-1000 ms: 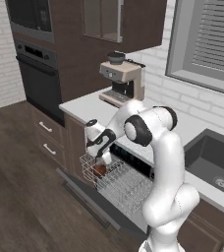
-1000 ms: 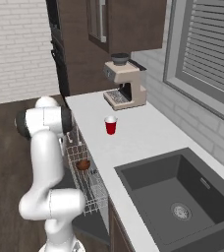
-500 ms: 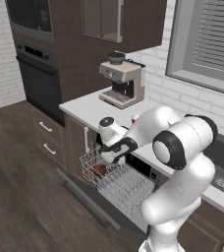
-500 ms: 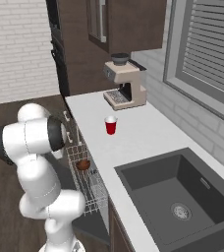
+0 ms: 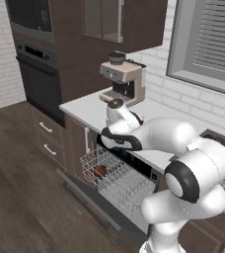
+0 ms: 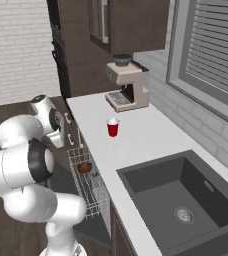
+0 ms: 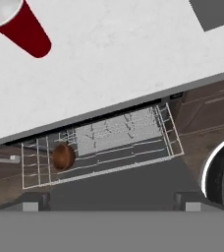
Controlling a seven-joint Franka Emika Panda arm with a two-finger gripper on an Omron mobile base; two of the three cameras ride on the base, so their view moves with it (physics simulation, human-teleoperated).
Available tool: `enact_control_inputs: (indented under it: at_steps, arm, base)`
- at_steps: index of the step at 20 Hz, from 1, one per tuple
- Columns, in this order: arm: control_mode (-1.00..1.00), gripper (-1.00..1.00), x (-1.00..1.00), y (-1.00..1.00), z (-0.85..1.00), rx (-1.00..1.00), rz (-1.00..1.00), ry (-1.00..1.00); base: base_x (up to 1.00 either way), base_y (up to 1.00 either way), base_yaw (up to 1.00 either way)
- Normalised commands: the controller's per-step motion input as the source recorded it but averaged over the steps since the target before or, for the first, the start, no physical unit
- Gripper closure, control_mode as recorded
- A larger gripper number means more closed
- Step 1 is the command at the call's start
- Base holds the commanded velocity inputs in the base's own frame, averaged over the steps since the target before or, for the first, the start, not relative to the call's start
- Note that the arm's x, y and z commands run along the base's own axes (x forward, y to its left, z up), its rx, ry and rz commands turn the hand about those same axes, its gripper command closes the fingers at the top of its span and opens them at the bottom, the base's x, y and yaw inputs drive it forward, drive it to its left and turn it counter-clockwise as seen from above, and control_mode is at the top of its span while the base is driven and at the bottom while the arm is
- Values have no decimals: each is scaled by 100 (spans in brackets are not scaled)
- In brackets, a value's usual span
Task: Pick up the cup and bowl from the counter, place them in the dishwasher, and close the dishwasher door.
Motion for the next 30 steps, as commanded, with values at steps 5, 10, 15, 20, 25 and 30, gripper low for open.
enact_control_inputs:
  at_steps: [5,10,15,20,25,30]
  arm:
    - [-100,-100,-13,-60,100,5,1,0]
    - [-100,-100,-21,-92,72,11,8,0]
    - [-100,-100,-20,-99,1,14,14,-2]
    - [-100,-100,14,-74,-9,7,21,0]
    - [-100,-100,53,-22,-11,1,14,6]
    - [-100,-100,69,0,-25,0,6,5]
  base:
    - [0,0,0]
    - [0,0,0]
    - [0,0,0]
    - [0,0,0]
    - [0,0,0]
    - [0,0,0]
